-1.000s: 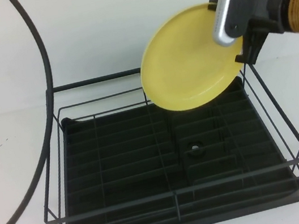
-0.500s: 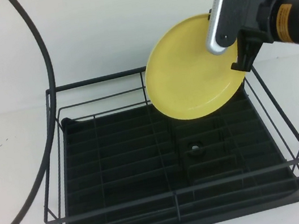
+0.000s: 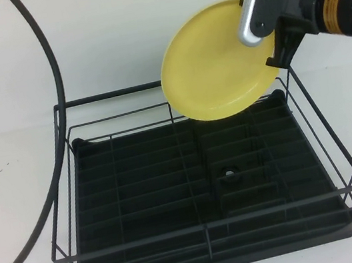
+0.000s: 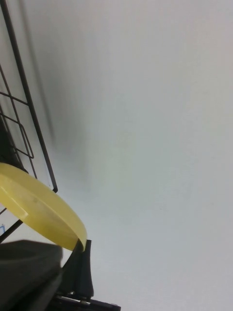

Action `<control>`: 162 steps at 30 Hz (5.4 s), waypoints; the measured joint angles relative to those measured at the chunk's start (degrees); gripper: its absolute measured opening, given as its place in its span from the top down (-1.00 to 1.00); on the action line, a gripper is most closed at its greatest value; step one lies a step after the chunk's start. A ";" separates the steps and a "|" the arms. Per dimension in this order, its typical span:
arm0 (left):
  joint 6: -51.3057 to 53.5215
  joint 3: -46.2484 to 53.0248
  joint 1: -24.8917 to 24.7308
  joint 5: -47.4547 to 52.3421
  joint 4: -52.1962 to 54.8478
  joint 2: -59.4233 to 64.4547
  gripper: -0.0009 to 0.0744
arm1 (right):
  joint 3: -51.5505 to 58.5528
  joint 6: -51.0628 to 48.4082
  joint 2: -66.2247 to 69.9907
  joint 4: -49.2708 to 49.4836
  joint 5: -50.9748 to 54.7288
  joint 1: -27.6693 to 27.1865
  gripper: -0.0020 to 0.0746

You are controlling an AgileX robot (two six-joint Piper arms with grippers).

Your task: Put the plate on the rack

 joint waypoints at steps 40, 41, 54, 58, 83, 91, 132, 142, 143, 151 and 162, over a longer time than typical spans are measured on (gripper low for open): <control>0.00 0.00 0.00 0.02 0.52 0.00 0.97 | -0.10 10.91 5.03 -0.40 -7.52 0.00 0.90; 0.00 0.00 0.00 0.02 0.52 0.00 0.97 | -0.10 11.14 5.03 -0.40 -7.16 0.00 0.90; 0.00 0.00 0.00 0.02 0.52 0.00 0.97 | 6.75 10.77 5.03 -0.40 -4.35 0.00 0.88; 0.00 0.00 0.00 0.02 0.52 0.00 0.97 | 7.86 10.68 5.03 -0.40 -4.36 0.00 0.88; 2.54 -3.98 0.00 0.94 2.10 -1.49 0.97 | 8.55 16.73 -8.62 -0.40 -5.70 0.00 -0.18; -11.32 -16.01 -0.56 1.55 18.04 -9.92 0.97 | 8.55 21.17 -25.40 -0.40 -3.95 0.00 0.74; -70.79 30.97 -6.31 -17.24 83.37 -35.38 0.97 | 46.84 45.74 -59.49 -0.03 2.48 0.00 0.95; -69.84 30.97 -6.31 -17.35 78.58 -35.38 0.97 | 55.63 49.53 -62.85 -0.03 7.55 0.00 0.95; -69.74 30.97 -6.31 -17.35 78.58 -35.38 0.98 | 55.63 49.53 -62.85 -0.03 8.06 0.00 0.95; -69.61 30.97 -6.31 -17.23 78.97 -35.38 0.98 | 55.63 49.74 -62.85 0.08 8.48 0.00 0.95; -69.61 30.97 -6.31 -17.14 78.97 -35.38 0.98 | 55.63 49.74 -62.85 0.08 8.48 0.00 0.95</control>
